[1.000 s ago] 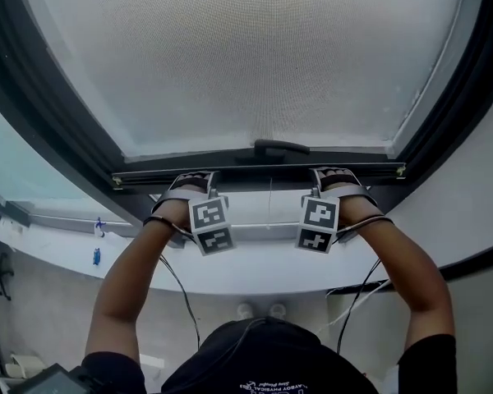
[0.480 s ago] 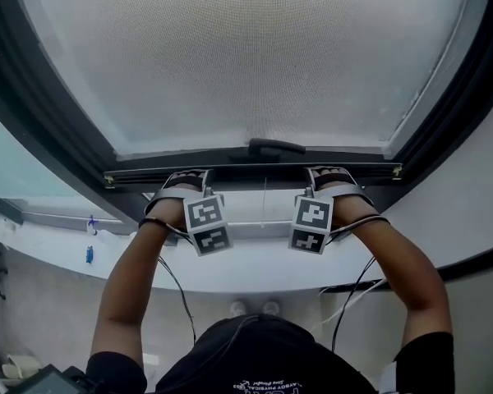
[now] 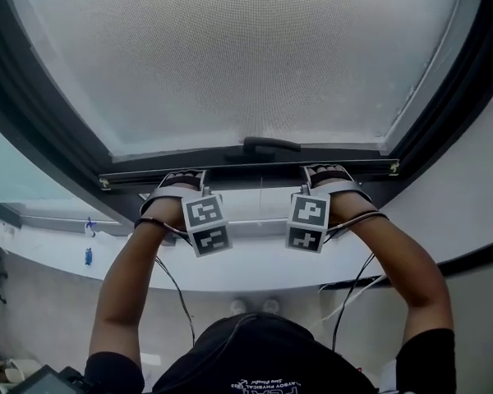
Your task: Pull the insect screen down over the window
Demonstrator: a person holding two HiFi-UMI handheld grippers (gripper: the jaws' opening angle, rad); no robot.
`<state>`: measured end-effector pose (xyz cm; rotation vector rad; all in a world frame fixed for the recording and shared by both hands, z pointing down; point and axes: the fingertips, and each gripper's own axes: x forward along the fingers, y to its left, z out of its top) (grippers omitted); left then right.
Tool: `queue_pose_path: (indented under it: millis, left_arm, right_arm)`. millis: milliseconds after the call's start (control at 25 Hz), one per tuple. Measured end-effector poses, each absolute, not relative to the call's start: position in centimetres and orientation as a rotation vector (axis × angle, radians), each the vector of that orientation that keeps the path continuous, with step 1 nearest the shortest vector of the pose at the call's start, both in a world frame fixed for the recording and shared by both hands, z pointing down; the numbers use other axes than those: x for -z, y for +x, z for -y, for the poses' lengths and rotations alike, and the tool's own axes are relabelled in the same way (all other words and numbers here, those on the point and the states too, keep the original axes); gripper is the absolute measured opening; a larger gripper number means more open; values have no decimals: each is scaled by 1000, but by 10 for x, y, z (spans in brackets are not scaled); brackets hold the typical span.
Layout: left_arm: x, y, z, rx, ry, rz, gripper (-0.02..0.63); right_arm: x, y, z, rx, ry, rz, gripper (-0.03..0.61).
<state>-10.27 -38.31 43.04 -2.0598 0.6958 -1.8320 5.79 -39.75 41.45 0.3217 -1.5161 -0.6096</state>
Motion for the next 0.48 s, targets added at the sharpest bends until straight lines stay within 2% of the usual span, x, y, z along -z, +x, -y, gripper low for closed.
queue_pose_path:
  millis: [480]
  left_arm:
    - [-440,-108,391,1774,-2018,-764,267]
  right_arm:
    - [-429,59,411,670,392,1480,262]
